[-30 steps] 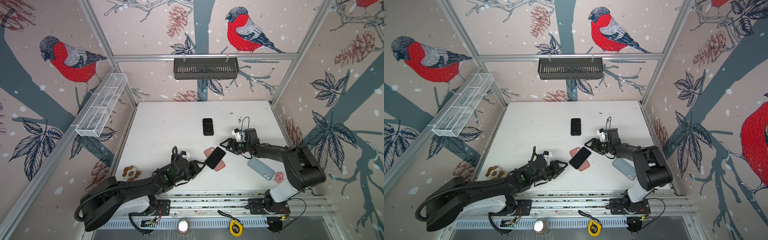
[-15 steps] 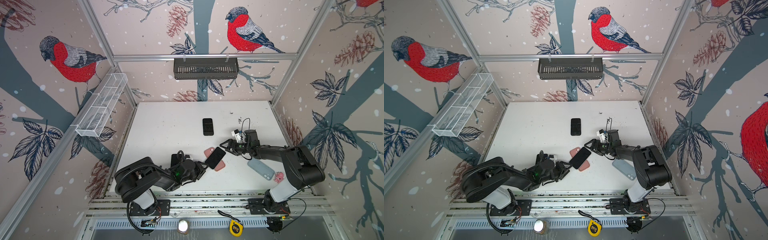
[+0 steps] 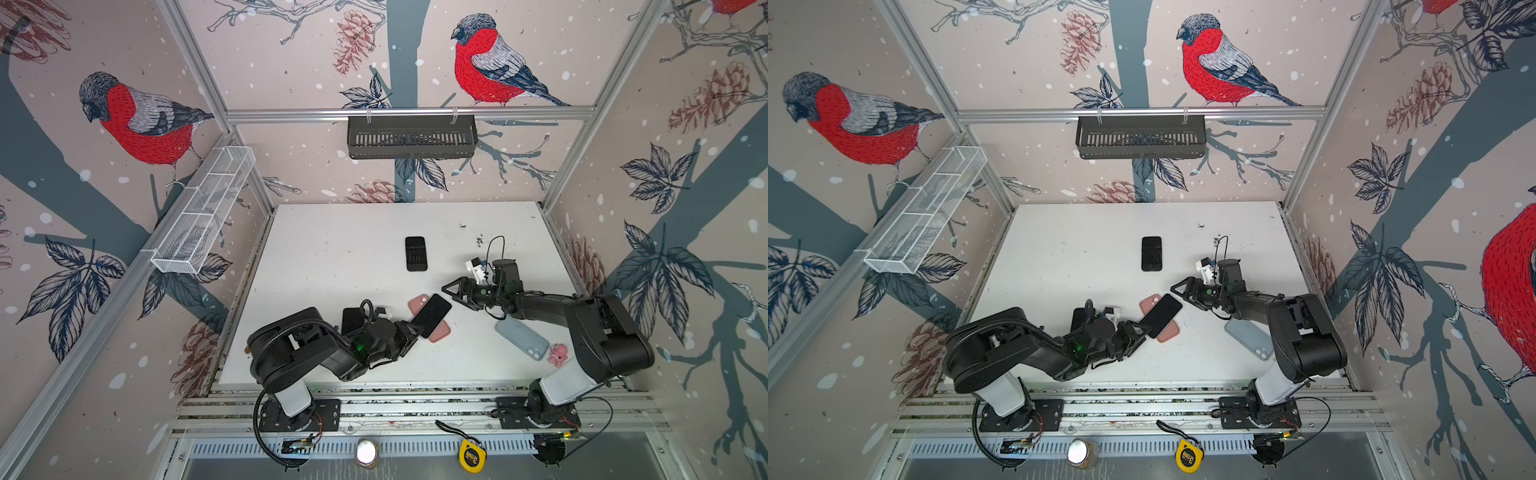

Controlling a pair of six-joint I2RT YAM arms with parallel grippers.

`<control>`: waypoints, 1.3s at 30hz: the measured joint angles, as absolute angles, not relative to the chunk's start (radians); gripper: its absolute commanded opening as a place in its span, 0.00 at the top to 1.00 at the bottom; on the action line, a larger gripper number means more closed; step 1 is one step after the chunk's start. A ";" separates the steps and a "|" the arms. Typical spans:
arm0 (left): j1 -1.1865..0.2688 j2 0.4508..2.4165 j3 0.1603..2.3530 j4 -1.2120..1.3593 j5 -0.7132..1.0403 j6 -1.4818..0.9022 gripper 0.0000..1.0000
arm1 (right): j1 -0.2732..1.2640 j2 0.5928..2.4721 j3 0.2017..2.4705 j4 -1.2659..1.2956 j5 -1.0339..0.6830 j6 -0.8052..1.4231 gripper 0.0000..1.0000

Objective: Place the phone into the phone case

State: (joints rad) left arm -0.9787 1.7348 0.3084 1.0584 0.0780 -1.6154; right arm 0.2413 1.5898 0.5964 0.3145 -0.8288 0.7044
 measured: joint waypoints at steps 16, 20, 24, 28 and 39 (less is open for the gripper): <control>-0.968 1.823 0.315 1.187 0.104 -1.596 0.89 | 0.239 1.578 0.585 0.314 -0.829 0.703 0.26; -0.959 1.814 0.322 1.209 0.113 -1.570 0.91 | 0.239 1.564 0.585 0.304 -0.828 0.696 0.26; -0.947 1.752 0.348 1.127 0.124 -1.534 0.93 | 0.239 1.534 0.588 0.261 -0.817 0.668 0.26; -0.936 1.645 0.407 0.950 0.127 -1.462 0.96 | 0.239 1.492 0.602 0.204 -0.791 0.627 0.26; -0.808 1.390 0.657 0.464 0.229 -1.135 1.00 | 0.239 1.333 0.653 0.013 -0.695 0.510 0.22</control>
State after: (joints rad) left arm -0.8078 1.3895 0.6567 0.4644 0.2291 -1.1351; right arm 0.2390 1.3331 0.6529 0.0128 -0.6949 0.5098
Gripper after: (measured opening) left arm 0.109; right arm 0.764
